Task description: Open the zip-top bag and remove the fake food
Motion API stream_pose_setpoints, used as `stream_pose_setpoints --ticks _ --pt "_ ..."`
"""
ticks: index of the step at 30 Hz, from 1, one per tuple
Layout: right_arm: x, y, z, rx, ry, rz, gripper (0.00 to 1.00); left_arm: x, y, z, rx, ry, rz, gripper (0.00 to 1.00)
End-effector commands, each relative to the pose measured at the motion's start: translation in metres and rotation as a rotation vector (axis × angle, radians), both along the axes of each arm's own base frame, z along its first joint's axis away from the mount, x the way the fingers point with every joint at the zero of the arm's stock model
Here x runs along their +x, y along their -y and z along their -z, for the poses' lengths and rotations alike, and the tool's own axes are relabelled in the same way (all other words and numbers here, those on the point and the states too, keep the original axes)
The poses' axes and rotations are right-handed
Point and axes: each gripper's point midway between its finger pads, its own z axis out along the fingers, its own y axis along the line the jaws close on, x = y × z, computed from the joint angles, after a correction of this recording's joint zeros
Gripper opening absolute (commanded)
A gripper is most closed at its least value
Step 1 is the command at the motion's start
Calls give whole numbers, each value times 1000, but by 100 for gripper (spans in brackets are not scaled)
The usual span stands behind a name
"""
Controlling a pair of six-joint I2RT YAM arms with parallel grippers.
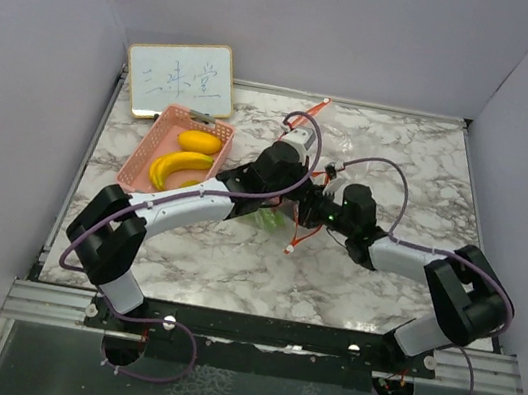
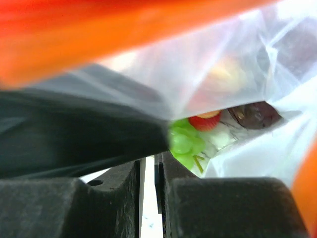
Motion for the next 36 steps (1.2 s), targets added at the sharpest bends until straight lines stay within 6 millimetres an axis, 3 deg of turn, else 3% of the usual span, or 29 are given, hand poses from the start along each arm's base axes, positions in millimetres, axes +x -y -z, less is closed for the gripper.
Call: stream_pose_setpoints --ticks 1,6,13,17,22,27,32,36 --pt "1 -7 21 28 -19 12 14 -24 28 5 -56 -49 111 0" --pt "5 1 41 -28 -31 56 16 -24 27 6 -53 -46 107 0" --pt "6 -5 42 -10 -29 27 50 -24 33 10 -58 -59 119 0" --pt "0 -15 44 28 -46 -31 52 -24 36 14 -59 -69 127 0" --pt "-3 -22 52 41 -66 -64 47 -23 38 15 -57 -70 128 0" --pt "-5 -24 56 44 -78 -78 27 -22 36 14 -53 -66 121 0" --pt "-4 -16 52 11 -58 -42 10 -20 30 18 -25 -60 102 0" --pt "-1 -4 37 -14 -22 19 7 -17 25 19 -5 -48 82 0"
